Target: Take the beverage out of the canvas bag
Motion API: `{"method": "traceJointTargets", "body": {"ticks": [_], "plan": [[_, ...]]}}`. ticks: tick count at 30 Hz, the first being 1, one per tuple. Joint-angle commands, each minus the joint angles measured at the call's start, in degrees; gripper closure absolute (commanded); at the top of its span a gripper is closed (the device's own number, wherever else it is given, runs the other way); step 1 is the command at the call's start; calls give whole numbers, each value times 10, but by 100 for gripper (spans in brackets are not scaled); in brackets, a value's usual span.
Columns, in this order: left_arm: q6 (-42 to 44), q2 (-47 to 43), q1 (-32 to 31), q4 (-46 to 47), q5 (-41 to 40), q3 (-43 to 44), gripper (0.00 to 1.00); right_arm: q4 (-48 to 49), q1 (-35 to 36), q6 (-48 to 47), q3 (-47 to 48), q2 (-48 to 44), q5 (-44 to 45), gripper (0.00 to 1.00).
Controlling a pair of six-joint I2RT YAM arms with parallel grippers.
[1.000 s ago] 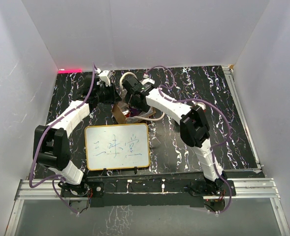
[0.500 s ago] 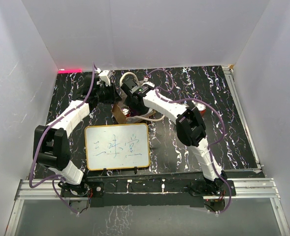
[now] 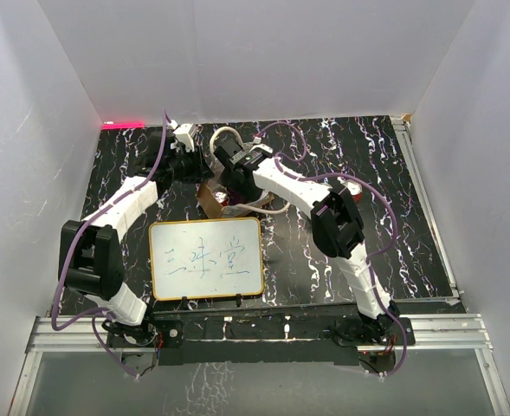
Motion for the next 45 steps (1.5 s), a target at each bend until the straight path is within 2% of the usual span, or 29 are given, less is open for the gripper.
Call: {"method": "traceJointTargets", "body": {"ticks": [1,6,15,19,21,25,27,37,45], "plan": [[-4,5,-3,-2,18,22,73,13,-1,9,2,-72,11,76],[-3,8,-3,-4,15,23,73,23,-1,5,-7,-116,33,84],[-2,7,-4,-5,15,24,73,63,-2,5,-52,-185,51,86],[-1,3,-4,-5,12,23,73,87,-3,-43,-78,-226,60,93],[-1,4,-3,-5,12,23,73,131,-6,-82,-123,-266,60,93],[-2,5,-3,-7,14,26,73,307,-16,-142,-259,-380,34,93],[-2,4,-3,-6,14,25,73,360,-20,-159,-306,-421,29,93],[-1,0,-3,-6,11,23,73,326,-33,-211,-323,-517,63,93],[-3,2,-3,-6,14,25,73,307,-34,-307,-415,-644,83,93]]}}
